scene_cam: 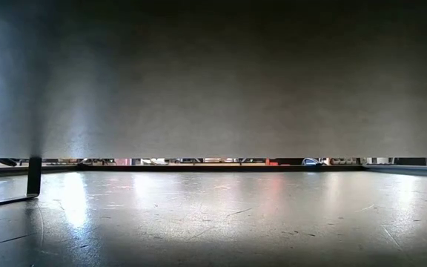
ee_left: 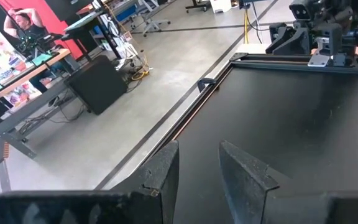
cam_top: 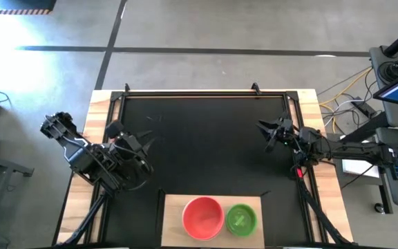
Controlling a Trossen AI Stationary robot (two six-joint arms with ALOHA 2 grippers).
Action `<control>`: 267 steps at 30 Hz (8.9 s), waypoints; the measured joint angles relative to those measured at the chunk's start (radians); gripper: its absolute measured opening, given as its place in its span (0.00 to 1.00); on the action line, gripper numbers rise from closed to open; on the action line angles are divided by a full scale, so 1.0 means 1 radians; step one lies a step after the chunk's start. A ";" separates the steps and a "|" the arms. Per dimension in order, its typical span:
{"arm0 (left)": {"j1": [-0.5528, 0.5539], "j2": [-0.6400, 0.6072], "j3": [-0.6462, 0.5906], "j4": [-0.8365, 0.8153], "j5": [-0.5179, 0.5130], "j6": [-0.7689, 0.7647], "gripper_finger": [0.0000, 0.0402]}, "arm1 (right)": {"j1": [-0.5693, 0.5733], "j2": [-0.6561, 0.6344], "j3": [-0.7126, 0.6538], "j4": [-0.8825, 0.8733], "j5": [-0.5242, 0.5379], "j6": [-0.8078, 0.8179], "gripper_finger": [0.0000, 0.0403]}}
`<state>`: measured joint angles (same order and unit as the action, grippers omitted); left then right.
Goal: Place and stack bowls onto a shelf
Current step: Return to Home Position
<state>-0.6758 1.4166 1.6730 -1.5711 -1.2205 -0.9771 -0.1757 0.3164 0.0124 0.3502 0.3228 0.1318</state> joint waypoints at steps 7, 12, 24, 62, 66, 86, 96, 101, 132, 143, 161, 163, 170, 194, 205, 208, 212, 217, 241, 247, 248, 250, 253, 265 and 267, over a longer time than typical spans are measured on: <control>0.000 0.001 0.000 0.000 0.007 -0.021 0.24 | 0.000 0.000 0.000 -0.001 0.017 -0.024 0.27; 0.008 0.002 -0.022 0.020 0.034 -0.042 0.24 | 0.000 0.000 0.000 -0.001 0.017 -0.113 0.27; 0.115 0.002 -0.249 0.137 0.047 -0.074 0.24 | 0.000 0.000 -0.001 -0.001 0.017 -0.155 0.27; 0.838 -0.880 -1.389 1.851 0.887 0.856 0.24 | 0.000 0.000 -0.002 -0.002 0.017 -0.166 0.27; 0.838 -0.952 -1.478 1.947 0.888 0.908 0.24 | 0.000 0.001 -0.002 -0.002 0.017 -0.166 0.27; 0.908 -1.253 -1.662 1.988 0.890 1.028 0.24 | 0.000 0.001 -0.002 -0.002 0.017 -0.166 0.27; 0.910 -1.387 -1.663 1.940 0.890 1.021 0.24 | 0.000 0.000 -0.002 -0.002 0.017 -0.166 0.27; 0.910 -1.416 -1.663 1.916 0.889 1.021 0.24 | 0.000 0.001 -0.002 -0.002 0.017 -0.166 0.27; 0.909 -1.350 -1.654 1.838 0.890 1.017 0.24 | 0.000 0.000 -0.002 -0.002 0.017 -0.166 0.27; 0.909 -1.336 -1.653 1.839 0.890 1.017 0.24 | 0.000 0.001 -0.002 -0.002 0.017 -0.166 0.27; 0.909 -1.323 -1.653 1.838 0.890 1.017 0.24 | 0.000 0.001 -0.002 -0.002 0.017 -0.166 0.27; 0.909 -1.322 -1.653 1.838 0.890 1.017 0.24 | 0.000 0.001 -0.002 -0.002 0.017 -0.166 0.27; 0.909 -1.322 -1.653 1.838 0.890 1.017 0.24 | 0.000 0.001 -0.002 -0.002 0.017 -0.166 0.27; 0.909 -1.318 -1.653 1.838 0.890 1.016 0.24 | 0.000 0.001 -0.002 -0.002 0.017 -0.166 0.27; 0.909 -1.318 -1.653 1.838 0.890 1.017 0.24 | 0.000 0.001 -0.002 -0.002 0.017 -0.166 0.27; 0.909 -1.318 -1.653 1.838 0.890 1.017 0.24 | 0.000 0.001 -0.002 -0.002 0.017 -0.166 0.27; 0.909 -1.318 -1.653 1.838 0.890 1.016 0.24 | 0.000 0.001 -0.002 -0.002 0.018 -0.166 0.27; 0.909 -1.318 -1.653 1.838 0.890 1.016 0.24 | 0.000 0.001 -0.002 -0.002 0.018 -0.166 0.27; 0.909 -1.318 -1.653 1.838 0.890 1.016 0.24 | 0.000 0.001 -0.002 -0.002 0.017 -0.166 0.27; 0.909 -1.318 -1.653 1.838 0.890 1.016 0.24 | 0.000 0.001 -0.002 -0.002 0.017 -0.166 0.27; 0.909 -1.318 -1.653 1.838 0.890 1.016 0.24 | 0.000 0.001 -0.002 -0.002 0.017 -0.166 0.27; 0.909 -1.318 -1.653 1.838 0.890 1.016 0.24 | 0.000 0.001 -0.002 -0.002 0.017 -0.166 0.27; 0.909 -1.318 -1.653 1.838 0.890 1.017 0.24 | 0.000 0.001 -0.002 -0.002 0.017 -0.166 0.27; 0.909 -1.318 -1.653 1.838 0.890 1.016 0.24 | 0.000 0.001 -0.002 -0.002 0.017 -0.166 0.27; 0.909 -1.318 -1.653 1.838 0.890 1.017 0.24 | 0.000 0.001 -0.002 -0.002 0.017 -0.166 0.27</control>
<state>0.2329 0.0987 0.0200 0.2672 -0.3309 0.0395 -0.1753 0.3172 0.0105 0.3481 0.3401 -0.0341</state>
